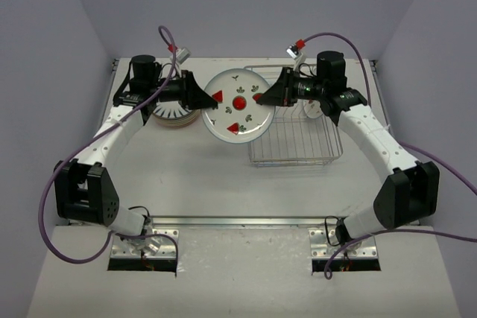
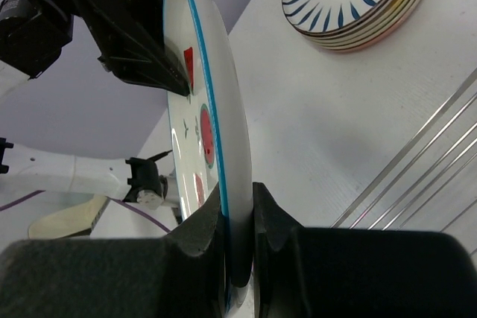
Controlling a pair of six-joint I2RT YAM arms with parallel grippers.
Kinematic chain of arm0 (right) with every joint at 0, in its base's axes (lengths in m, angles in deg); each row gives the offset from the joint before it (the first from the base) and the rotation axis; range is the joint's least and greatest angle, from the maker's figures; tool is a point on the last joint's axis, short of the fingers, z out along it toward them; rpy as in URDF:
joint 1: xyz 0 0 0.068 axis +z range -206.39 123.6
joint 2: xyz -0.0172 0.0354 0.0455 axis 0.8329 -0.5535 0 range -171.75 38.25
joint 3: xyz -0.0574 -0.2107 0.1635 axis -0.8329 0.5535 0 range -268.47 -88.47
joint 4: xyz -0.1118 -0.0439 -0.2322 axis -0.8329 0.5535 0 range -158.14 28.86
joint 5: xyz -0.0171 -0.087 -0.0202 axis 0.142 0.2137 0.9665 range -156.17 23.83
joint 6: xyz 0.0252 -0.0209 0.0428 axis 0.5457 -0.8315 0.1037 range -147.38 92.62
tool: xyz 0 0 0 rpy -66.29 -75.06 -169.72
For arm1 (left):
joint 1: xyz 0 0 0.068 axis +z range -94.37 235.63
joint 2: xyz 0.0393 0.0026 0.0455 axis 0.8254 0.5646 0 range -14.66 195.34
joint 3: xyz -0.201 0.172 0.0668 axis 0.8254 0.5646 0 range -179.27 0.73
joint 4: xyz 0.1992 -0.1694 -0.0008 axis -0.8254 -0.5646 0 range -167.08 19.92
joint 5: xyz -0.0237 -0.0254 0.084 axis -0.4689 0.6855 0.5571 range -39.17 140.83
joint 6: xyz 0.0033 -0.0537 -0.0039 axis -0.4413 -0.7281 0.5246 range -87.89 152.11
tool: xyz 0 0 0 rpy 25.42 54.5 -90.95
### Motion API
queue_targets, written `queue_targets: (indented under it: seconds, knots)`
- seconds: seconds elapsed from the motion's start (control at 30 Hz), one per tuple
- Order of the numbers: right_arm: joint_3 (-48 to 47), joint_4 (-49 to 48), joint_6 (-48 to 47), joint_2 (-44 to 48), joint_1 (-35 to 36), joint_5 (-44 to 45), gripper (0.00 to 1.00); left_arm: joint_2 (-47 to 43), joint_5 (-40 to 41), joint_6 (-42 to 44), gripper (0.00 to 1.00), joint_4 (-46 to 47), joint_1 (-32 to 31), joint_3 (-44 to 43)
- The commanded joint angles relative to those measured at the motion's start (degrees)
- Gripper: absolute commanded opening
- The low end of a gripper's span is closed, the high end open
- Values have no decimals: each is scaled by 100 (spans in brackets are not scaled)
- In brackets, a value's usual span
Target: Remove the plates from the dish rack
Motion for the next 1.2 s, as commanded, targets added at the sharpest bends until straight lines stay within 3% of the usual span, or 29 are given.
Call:
queue_targets:
  seconds: [0.0,0.03,0.1,0.23,0.27,0.37,0.47,0.7,0.9,1.17]
  knots:
    - [-281,-766,201,36,58,-339,0,126,-301,167,20,11,-37,-19]
    - [-285,-748,156,32,62,-305,0,142,-309,183,10,-25,-32,-27]
    - [-293,-666,80,32,61,-230,2,134,-286,176,0,-59,0,-36]
    - [-294,-412,-129,46,60,60,40,139,-315,-200,0,213,313,54]
    - [-295,-354,-165,58,54,145,55,156,-327,-382,0,360,494,78]
    - [-356,54,-397,42,55,668,83,394,-322,-777,0,619,1207,13]
    - [-400,332,-567,58,54,1239,98,718,-236,-1002,0,611,1738,-258]
    - [-275,542,-906,221,54,1826,99,1618,349,-1025,0,214,2584,-997]
    - [-214,544,-970,313,45,1820,99,2212,1167,-782,0,-202,2736,-1452]
    - [-180,569,-1020,331,45,1803,99,2600,1576,-601,0,-314,2745,-1582]
